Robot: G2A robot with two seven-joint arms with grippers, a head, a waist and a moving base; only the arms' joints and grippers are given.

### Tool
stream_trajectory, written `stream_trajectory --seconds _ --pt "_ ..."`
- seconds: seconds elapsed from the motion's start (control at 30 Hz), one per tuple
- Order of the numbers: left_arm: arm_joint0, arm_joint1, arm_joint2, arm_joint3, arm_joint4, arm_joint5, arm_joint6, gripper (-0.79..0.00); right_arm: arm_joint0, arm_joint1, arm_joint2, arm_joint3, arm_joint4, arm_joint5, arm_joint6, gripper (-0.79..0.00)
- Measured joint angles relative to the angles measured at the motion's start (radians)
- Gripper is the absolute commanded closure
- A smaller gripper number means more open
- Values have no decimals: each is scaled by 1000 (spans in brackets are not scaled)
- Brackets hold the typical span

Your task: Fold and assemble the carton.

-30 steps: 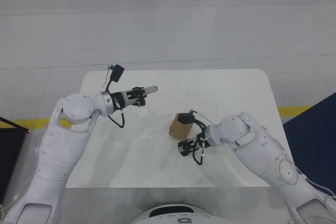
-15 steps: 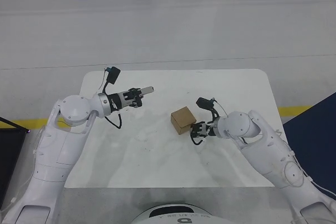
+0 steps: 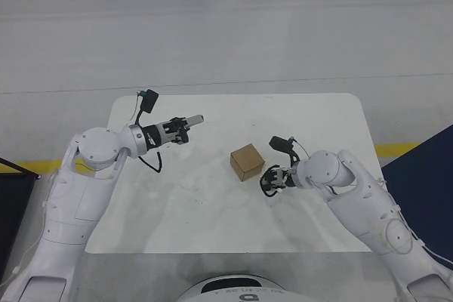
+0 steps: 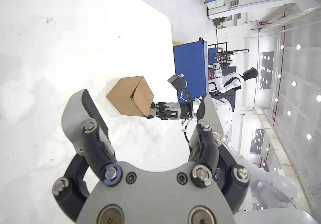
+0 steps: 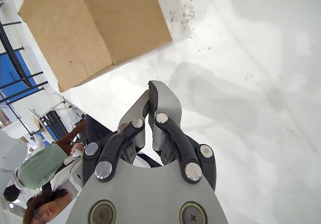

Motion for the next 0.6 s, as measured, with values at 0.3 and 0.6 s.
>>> stream_trajectory --seconds 0.3,0.6 --pt "19 9 -23 -17 -3 -2 -2 -785 82 -40 -66 101 112 -9 -117 0" --pt "44 20 -60 -22 -17 -2 -12 -785 26 -16 -9 60 101 -30 -76 0"
